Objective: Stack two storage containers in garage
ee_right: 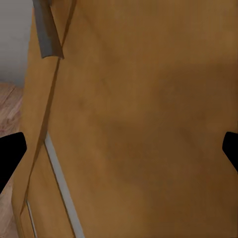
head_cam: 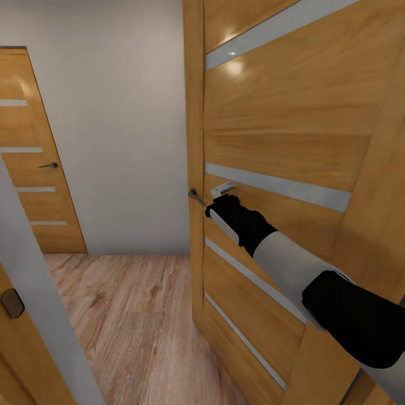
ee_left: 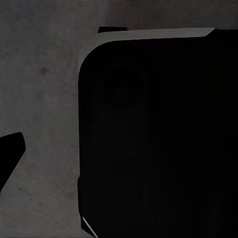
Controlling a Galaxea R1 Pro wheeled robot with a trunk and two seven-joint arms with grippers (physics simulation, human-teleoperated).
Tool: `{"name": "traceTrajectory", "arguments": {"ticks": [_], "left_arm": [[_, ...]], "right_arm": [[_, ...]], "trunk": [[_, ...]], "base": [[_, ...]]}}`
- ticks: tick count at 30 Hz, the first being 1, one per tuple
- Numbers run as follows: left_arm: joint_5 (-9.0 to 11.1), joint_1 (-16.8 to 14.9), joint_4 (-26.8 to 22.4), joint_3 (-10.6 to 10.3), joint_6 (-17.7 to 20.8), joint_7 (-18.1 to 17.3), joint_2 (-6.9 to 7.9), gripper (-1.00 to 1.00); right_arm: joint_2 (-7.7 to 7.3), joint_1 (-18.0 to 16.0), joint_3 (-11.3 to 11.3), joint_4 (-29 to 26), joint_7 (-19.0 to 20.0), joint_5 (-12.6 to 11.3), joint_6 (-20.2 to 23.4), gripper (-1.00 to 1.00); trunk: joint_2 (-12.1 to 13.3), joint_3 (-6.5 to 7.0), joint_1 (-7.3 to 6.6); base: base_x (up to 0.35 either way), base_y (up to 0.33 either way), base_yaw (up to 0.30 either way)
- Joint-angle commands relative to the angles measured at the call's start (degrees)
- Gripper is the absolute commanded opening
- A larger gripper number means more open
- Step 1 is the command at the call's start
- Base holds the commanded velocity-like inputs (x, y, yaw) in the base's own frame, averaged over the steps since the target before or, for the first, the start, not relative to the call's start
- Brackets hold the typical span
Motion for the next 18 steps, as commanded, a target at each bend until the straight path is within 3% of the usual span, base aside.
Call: {"name": "traceTrajectory", "arguments": {"ticks": [1, 9, 18], "left_arm": [[0.09, -0.01, 0.00, 0.04, -0.16, 0.02, 0.00, 1.00], [0.09, -0.01, 0.00, 0.07, -0.16, 0.03, 0.00, 1.00], [0.10, -0.01, 0.00, -0.03, -0.16, 0.02, 0.00, 1.00]], "right_arm": [[0.00, -0.08, 0.23, 0.02, -0.68, 0.32, 0.32, 1.00], [0.00, -0.08, 0.23, 0.32, -0.68, 0.32, 0.26, 1.00], [0.00, -0.08, 0.23, 0.39, -0.68, 0.33, 0.26, 1.00]], "trunk": [[-0.02, -0.06, 0.00], [-0.02, -0.06, 0.00], [-0.02, -0.06, 0.00]], "base": [[0.013, 0.000, 0.000], [0.017, 0.000, 0.000], [0.278, 0.000, 0.000]]}}
